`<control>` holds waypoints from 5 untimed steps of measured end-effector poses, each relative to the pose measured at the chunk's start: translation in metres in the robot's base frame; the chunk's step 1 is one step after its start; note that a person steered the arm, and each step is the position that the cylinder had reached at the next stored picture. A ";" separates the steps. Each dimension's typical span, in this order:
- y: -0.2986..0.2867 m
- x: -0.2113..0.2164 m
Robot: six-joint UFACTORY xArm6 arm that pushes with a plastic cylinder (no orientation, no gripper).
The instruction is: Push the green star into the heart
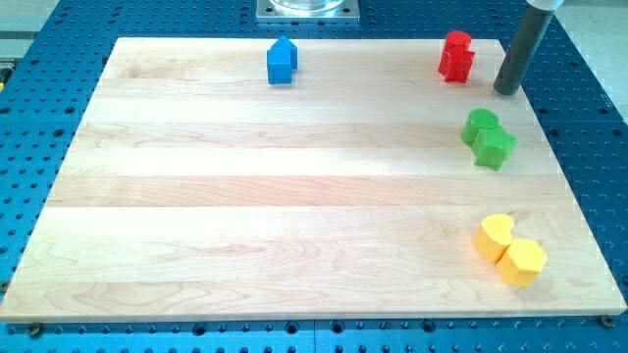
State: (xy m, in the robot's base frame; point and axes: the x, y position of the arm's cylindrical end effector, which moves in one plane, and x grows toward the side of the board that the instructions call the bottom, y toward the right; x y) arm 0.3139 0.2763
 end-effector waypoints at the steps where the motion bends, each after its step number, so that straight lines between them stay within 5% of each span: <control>1: -0.018 0.031; 2: -0.073 0.092; 3: -0.079 0.118; 4: -0.061 0.098; 5: -0.062 0.143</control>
